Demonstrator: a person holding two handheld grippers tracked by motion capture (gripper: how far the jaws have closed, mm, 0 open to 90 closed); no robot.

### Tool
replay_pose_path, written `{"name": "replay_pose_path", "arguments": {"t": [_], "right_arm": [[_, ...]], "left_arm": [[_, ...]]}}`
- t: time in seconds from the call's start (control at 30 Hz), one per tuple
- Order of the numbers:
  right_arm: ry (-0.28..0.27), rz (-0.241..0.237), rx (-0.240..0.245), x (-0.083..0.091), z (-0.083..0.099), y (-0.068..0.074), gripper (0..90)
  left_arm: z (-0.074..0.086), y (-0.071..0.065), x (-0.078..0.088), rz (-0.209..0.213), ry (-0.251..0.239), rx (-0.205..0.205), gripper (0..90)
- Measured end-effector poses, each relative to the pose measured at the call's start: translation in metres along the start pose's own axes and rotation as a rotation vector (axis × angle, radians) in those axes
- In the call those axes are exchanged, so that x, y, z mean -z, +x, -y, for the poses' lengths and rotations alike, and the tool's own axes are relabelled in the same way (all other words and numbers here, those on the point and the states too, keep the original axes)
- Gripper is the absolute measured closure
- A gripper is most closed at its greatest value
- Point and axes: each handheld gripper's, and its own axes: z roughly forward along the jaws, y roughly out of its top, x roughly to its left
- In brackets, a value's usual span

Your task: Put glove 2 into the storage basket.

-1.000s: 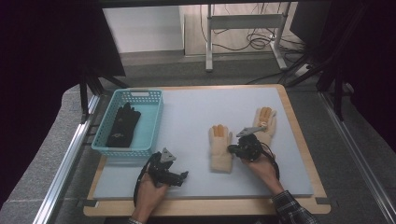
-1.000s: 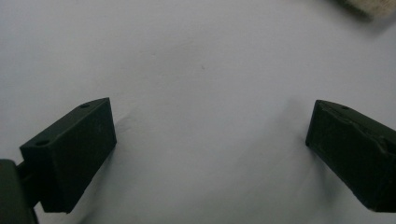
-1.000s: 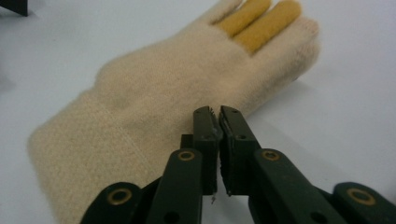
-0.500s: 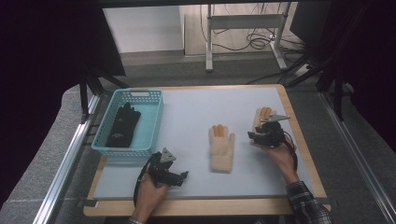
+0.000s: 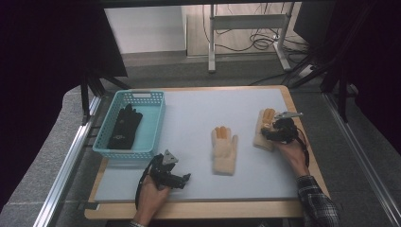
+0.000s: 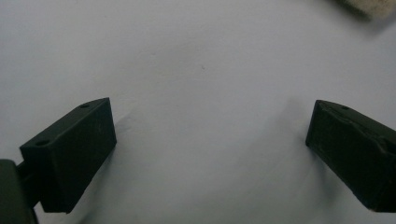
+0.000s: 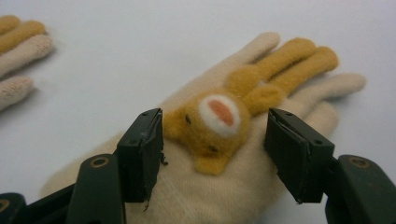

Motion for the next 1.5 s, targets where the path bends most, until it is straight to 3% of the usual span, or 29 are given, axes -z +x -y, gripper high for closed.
{"name": "replay_pose_path", "arguments": {"t": [0.1, 0.3, 0.43, 0.63, 0.7, 0.8, 0.87, 0.97, 1.07, 1.13, 1.23, 1.33, 1.5], "right_arm": [[0.003, 0.003, -0.002, -0.004, 0.000, 0.001, 37.9], [0.021, 0.026, -0.010, -0.006, -0.001, 0.004, 53.9], [0.015, 0.019, -0.032, -0.001, -0.002, 0.002, 58.9], [-0.010, 0.008, -0.024, 0.010, -0.004, 0.006, 64.7], [-0.024, -0.007, -0.010, 0.013, -0.005, 0.008, 80.8], [-0.050, -0.031, -0.023, 0.020, -0.011, 0.012, 81.1], [-0.044, -0.019, -0.006, 0.021, -0.013, 0.015, 77.3], [-0.035, 0.006, -0.004, 0.017, -0.016, 0.014, 54.3], [-0.019, 0.006, -0.028, 0.007, -0.014, 0.008, 40.6], [0.003, -0.002, -0.031, -0.003, -0.010, 0.005, 36.2], [0.016, -0.014, -0.028, -0.014, -0.006, 0.005, 36.2], [0.017, -0.011, -0.034, -0.016, -0.005, 0.006, 52.5], [0.023, 0.021, -0.007, -0.011, -0.008, 0.013, 59.3]], "left_arm": [[0.000, 0.000, 0.000, 0.000, 0.000, 0.000, 1.8], [0.000, 0.000, 0.000, 0.000, 0.000, 0.000, 1.8], [0.000, 0.000, 0.000, 0.000, 0.000, 0.000, 1.8], [0.000, 0.000, 0.000, 0.000, 0.000, 0.000, 1.8], [0.000, 0.000, 0.000, 0.000, 0.000, 0.000, 1.8], [0.000, 0.000, 0.000, 0.000, 0.000, 0.001, 1.8], [0.000, 0.000, 0.000, 0.000, 0.000, 0.000, 1.8], [0.000, 0.000, 0.000, 0.000, 0.000, 0.000, 1.8], [0.000, 0.000, 0.000, 0.001, 0.000, 0.000, 1.8], [0.000, 0.000, 0.000, 0.001, 0.000, 0.001, 1.8], [0.000, 0.000, 0.000, 0.001, 0.000, 0.000, 1.8], [0.000, 0.000, 0.000, 0.000, 0.000, 0.000, 1.8], [0.000, 0.000, 0.000, 0.001, 0.000, 0.000, 1.8]]}}
